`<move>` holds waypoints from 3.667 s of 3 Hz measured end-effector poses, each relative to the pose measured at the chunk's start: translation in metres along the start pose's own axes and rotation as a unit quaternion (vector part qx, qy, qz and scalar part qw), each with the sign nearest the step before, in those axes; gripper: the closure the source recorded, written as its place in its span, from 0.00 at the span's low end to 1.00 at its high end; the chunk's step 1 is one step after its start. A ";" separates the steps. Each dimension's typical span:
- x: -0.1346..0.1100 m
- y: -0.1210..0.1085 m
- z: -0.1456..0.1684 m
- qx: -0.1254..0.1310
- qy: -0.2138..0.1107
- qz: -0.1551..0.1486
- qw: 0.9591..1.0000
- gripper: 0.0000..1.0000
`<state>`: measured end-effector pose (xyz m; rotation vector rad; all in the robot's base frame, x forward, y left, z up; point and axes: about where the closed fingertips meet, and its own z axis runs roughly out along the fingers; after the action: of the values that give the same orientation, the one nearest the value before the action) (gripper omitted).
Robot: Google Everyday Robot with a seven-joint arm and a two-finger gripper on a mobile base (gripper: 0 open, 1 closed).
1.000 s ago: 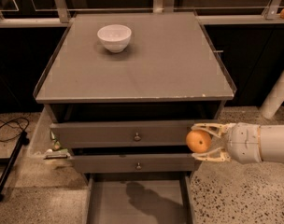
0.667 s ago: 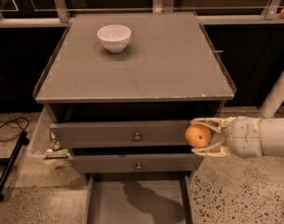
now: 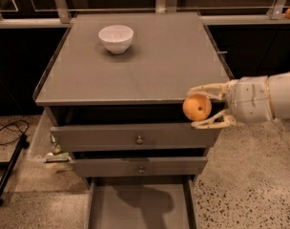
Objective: Pick orange can from bottom drawer and place on counter
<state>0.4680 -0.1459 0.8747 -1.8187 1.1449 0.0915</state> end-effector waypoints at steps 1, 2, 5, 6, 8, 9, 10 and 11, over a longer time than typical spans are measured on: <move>-0.026 -0.060 -0.011 0.000 -0.022 -0.037 0.999 1.00; -0.026 -0.060 -0.011 0.000 -0.022 -0.037 0.999 1.00; 0.002 -0.138 0.044 0.001 -0.103 -0.012 0.995 1.00; 0.017 -0.148 0.057 0.011 -0.120 0.030 0.992 1.00; 0.047 -0.148 0.088 0.017 -0.116 0.127 0.985 1.00; 0.064 -0.161 0.102 0.017 -0.087 0.154 0.984 1.00; 0.078 -0.168 0.110 0.018 -0.062 0.171 0.983 1.00; 0.093 -0.166 0.112 0.020 -0.034 0.192 0.981 1.00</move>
Offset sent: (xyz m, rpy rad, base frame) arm 0.0162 0.0093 0.0374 -0.0042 -0.0224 0.0496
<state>0.6845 -0.1061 0.8787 -1.5281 1.4250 0.3479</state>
